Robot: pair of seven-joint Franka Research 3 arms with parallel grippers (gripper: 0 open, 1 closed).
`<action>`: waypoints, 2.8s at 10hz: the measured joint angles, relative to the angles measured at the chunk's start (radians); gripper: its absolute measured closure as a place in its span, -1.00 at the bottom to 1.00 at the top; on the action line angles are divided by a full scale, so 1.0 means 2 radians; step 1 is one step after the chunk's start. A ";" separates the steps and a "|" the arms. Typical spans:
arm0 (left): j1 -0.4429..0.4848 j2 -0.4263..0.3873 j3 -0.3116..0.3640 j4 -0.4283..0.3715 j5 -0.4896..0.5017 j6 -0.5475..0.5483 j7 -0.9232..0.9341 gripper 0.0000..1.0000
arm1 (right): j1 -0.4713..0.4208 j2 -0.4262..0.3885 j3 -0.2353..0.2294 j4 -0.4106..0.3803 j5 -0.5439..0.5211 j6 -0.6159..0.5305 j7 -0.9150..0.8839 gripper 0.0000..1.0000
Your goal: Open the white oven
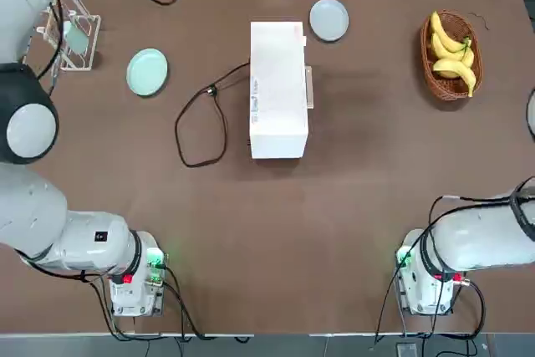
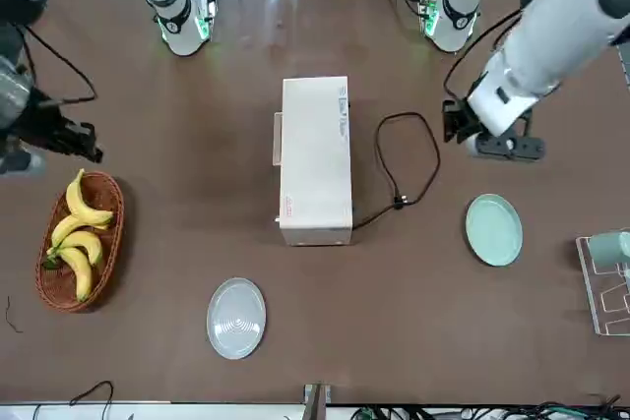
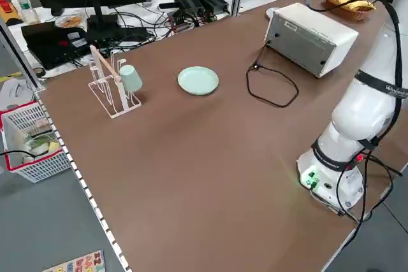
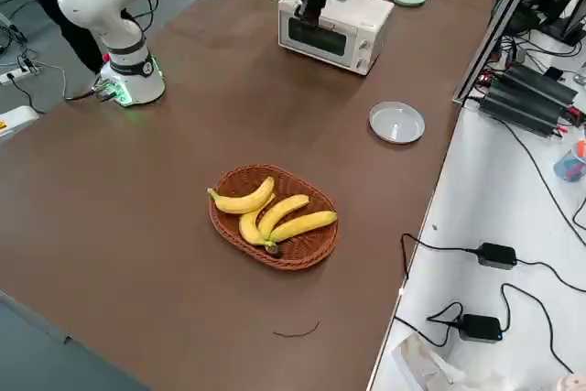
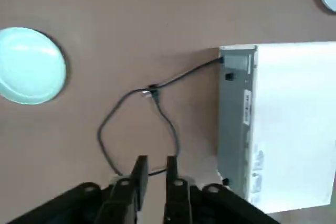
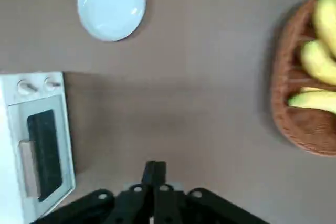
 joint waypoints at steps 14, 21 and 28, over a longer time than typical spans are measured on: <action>-0.173 0.114 -0.011 -0.066 0.090 0.183 -0.291 0.98 | 0.098 0.074 0.061 -0.178 0.304 0.162 -0.249 0.96; -0.180 0.131 -0.011 -0.071 0.109 0.201 -0.310 0.98 | 0.102 0.074 0.093 -0.185 0.309 0.175 -0.252 0.96; -0.183 0.131 -0.011 -0.071 0.118 0.201 -0.321 0.98 | 0.106 0.079 0.115 -0.195 0.309 0.226 -0.252 0.95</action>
